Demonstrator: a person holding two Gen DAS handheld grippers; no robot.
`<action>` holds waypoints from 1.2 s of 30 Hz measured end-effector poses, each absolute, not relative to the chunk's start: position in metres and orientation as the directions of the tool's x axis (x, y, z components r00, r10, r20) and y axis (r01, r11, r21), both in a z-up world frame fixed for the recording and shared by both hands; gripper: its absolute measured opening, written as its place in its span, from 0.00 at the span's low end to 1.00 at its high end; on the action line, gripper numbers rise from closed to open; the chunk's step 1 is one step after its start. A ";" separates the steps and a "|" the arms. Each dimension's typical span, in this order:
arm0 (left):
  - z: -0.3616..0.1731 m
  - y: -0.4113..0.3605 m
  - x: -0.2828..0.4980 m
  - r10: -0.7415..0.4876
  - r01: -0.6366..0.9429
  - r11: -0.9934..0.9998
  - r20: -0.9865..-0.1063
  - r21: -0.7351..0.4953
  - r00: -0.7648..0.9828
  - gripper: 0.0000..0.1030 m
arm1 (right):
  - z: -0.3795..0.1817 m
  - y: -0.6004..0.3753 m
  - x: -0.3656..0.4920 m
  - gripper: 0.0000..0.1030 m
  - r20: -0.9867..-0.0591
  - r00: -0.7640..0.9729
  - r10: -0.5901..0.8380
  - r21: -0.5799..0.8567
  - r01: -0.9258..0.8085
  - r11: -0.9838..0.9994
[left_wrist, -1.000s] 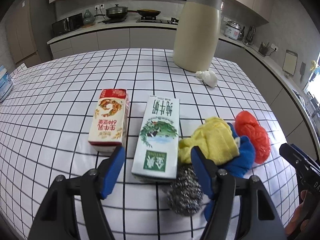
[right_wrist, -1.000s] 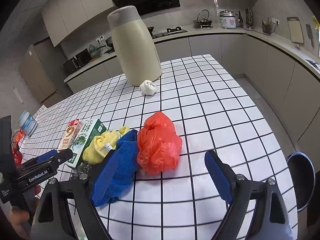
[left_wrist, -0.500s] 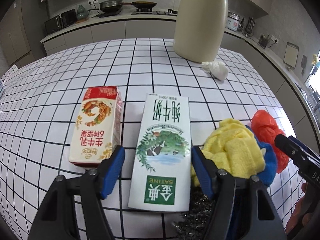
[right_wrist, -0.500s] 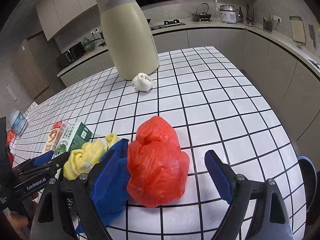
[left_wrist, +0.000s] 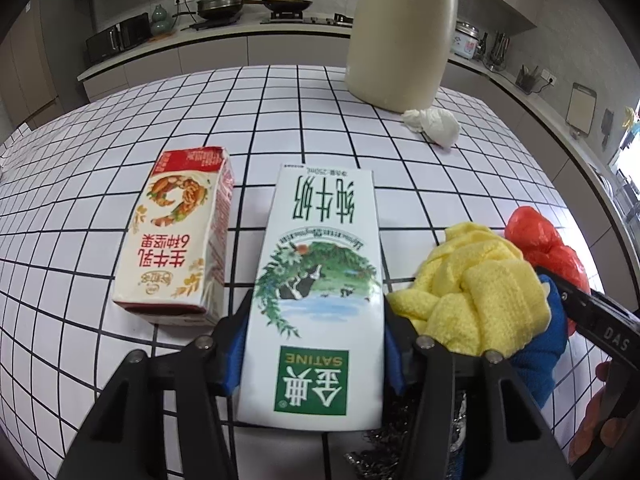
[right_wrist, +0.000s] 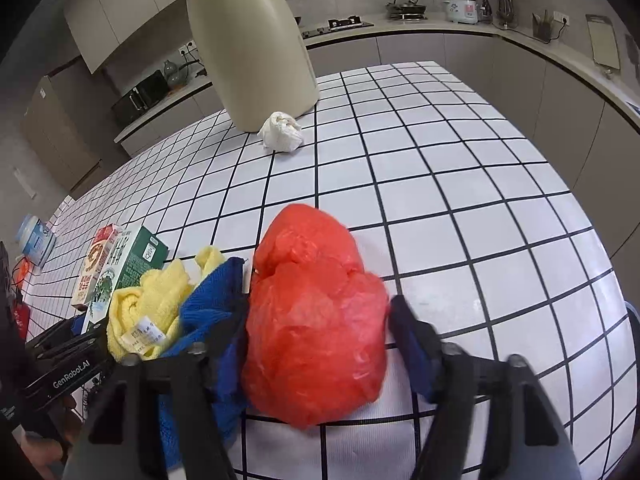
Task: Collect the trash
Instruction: 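Grasp the green milk carton with the left tool while the right tool grasps the red bag, then carry the carton and red bag over the black bin and open both tools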
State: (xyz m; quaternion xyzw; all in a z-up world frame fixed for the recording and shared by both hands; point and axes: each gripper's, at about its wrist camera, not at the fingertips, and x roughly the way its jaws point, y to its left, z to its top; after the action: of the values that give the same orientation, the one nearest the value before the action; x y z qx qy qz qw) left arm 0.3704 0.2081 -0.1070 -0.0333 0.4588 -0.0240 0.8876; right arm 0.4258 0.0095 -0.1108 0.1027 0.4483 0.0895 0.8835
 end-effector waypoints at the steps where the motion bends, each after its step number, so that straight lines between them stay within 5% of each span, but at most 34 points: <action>1: -0.106 0.209 0.369 -0.078 0.010 0.996 -0.809 -0.088 0.582 0.53 | -0.111 0.010 0.425 0.43 -0.773 0.581 0.254 0.263 -0.072 0.962; 36: -0.028 0.163 0.285 -0.073 -0.016 0.992 -0.668 -0.127 0.740 0.53 | -0.033 -0.050 0.336 0.39 -0.647 0.704 0.293 0.259 -0.159 0.953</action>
State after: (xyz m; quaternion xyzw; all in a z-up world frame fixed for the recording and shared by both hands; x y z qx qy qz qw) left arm 0.2852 0.1631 -0.0275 -0.0622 0.3599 -0.0154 0.9308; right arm 0.3361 -0.0502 -0.0328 0.0921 0.3644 0.1229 0.9185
